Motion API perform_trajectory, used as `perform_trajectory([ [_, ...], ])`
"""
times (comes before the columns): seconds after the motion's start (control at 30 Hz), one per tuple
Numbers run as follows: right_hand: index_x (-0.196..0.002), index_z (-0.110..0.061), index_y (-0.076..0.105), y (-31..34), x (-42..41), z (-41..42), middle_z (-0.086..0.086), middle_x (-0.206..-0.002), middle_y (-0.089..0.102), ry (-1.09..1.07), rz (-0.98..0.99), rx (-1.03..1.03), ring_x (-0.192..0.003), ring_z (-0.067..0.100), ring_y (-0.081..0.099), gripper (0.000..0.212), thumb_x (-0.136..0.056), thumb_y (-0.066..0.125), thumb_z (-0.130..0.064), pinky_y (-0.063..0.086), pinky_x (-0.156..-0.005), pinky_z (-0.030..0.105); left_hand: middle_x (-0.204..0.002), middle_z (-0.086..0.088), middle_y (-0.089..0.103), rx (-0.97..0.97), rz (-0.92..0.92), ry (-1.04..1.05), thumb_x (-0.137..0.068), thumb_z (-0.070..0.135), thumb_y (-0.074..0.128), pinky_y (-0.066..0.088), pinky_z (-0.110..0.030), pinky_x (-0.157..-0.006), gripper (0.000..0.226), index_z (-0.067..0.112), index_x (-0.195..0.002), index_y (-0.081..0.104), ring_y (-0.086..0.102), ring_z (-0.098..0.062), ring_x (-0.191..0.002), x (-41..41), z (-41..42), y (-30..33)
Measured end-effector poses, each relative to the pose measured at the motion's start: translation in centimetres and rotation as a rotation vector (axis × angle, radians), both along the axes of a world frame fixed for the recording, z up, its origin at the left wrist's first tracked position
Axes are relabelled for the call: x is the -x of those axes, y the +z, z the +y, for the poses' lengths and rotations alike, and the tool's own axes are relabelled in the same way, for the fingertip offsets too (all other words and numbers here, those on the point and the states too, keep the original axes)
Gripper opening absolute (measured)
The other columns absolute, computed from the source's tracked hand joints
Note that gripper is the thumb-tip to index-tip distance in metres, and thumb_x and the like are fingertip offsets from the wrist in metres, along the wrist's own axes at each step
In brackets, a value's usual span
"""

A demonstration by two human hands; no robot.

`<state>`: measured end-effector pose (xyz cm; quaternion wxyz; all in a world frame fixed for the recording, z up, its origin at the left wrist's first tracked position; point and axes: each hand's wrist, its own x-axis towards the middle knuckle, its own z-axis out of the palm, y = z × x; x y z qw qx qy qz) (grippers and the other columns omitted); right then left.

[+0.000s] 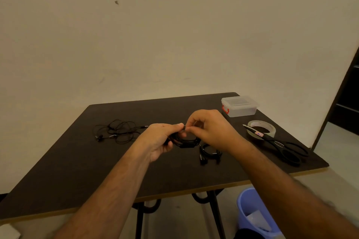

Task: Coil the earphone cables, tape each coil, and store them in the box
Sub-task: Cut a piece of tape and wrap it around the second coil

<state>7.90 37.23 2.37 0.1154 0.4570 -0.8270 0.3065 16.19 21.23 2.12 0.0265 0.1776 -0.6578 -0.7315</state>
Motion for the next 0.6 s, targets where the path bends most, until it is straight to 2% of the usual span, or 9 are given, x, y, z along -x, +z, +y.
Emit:
perform_trajectory([
  [0.2, -0.084, -0.025, 0.066, -0.2, 0.2, -0.2, -0.011, -0.082, 0.066, -0.023, -0.167, 0.067, -0.077, 0.002, 0.063, 0.006, -0.089, 0.07, -0.026, 0.052, -0.068, 0.018, -0.083, -0.004, 0.074, 0.078, 0.023, -0.021, -0.09, 0.025, 0.069, 0.04, -0.014, -0.043, 0.018, 0.008, -0.09, 0.075, 0.055, -0.008, -0.066, 0.1, 0.0, -0.5],
  [0.3, -0.088, -0.02, 0.063, 0.1, 0.7, -0.2, 0.001, -0.081, 0.07, -0.003, -0.384, 0.156, -0.072, 0.011, 0.065, 0.014, -0.081, 0.076, -0.019, 0.054, -0.071, 0.028, -0.087, -0.002, 0.075, 0.223, 0.071, -0.049, -0.09, 0.029, 0.069, 0.042, -0.016, -0.048, 0.02, 0.011, -0.092, 0.076, 0.054, -0.007, -0.065, 0.0, -0.1, -0.7],
  [0.4, -0.096, -0.011, 0.067, 0.3, 1.4, 0.1, 0.01, -0.079, 0.068, 0.051, -0.679, 0.157, -0.071, 0.02, 0.061, 0.02, -0.079, 0.077, -0.011, 0.051, -0.072, 0.037, -0.09, -0.002, 0.075, 0.351, 0.13, -0.1, -0.089, 0.031, 0.07, 0.042, -0.017, -0.05, 0.019, 0.013, -0.09, 0.077, 0.052, -0.007, -0.063, 0.0, -0.2, -1.0],
  [0.47, -0.096, -0.006, 0.071, 0.2, 1.9, 0.2, 0.015, -0.086, 0.07, 0.072, -0.843, 0.136, -0.074, 0.023, 0.061, 0.019, -0.078, 0.078, -0.01, 0.051, -0.078, 0.042, -0.085, -0.002, 0.074, 0.433, 0.167, -0.123, -0.087, 0.03, 0.072, 0.042, -0.017, -0.048, 0.016, 0.015, -0.087, 0.078, 0.051, -0.005, -0.057, 0.1, -0.3, -1.2],
  [0.6, -0.094, -0.007, 0.073, -0.3, 2.6, 0.3, 0.01, -0.089, 0.072, 0.066, -0.954, 0.116, -0.076, 0.019, 0.066, 0.013, -0.081, 0.076, -0.011, 0.053, -0.081, 0.04, -0.081, -0.001, 0.073, 0.515, 0.207, -0.118, -0.088, 0.029, 0.071, 0.042, -0.019, -0.047, 0.012, 0.02, -0.088, 0.078, 0.05, -0.008, -0.054, 0.6, -0.6, -1.9],
])
